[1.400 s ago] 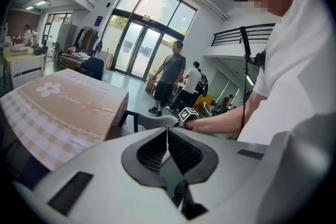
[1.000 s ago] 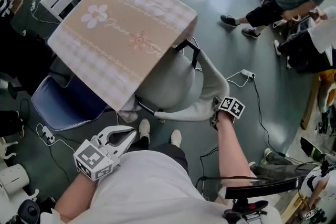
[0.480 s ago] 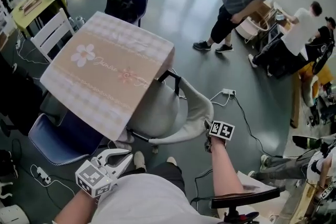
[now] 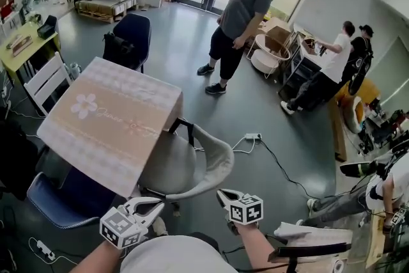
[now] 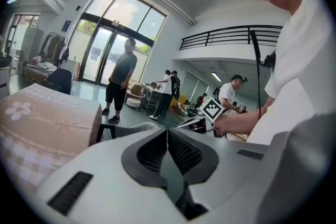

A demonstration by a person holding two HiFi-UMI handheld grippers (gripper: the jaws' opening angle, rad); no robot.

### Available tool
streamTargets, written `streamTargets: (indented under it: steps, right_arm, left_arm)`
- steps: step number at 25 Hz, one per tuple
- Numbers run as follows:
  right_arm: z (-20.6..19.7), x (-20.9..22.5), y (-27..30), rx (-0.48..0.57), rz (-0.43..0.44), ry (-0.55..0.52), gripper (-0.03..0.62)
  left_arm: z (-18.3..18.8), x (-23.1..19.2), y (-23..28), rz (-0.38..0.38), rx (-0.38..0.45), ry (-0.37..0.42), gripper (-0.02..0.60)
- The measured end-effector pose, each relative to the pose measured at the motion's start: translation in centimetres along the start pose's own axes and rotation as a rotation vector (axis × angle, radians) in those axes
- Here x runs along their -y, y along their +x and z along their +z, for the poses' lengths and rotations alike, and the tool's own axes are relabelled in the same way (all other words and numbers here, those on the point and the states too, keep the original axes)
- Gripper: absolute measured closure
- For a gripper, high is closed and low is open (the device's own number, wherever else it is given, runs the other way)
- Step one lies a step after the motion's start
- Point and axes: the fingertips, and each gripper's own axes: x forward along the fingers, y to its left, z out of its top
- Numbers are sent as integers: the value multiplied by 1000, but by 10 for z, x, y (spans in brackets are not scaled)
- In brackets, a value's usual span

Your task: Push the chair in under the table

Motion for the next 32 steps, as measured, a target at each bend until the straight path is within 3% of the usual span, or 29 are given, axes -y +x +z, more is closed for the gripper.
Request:
streamTargets:
  steps: [5,11,22,32]
  right_arm:
    - [-10,-50,-31,39,105,-124,580]
    - [-27,-70,-86,96,160,-181,580]
    - [-72,-79,-139,118,195,-236,580]
    - [-96,-80,-178,148,196,-231,580]
  left_arm:
    - [-13,23,2,27,-4,-14,566]
    - [-24,78,15,26,-25,-9,566]
    - [-51,142,25,31,-67,-11,566]
    - [-58,185,34,-11,-95,21,566]
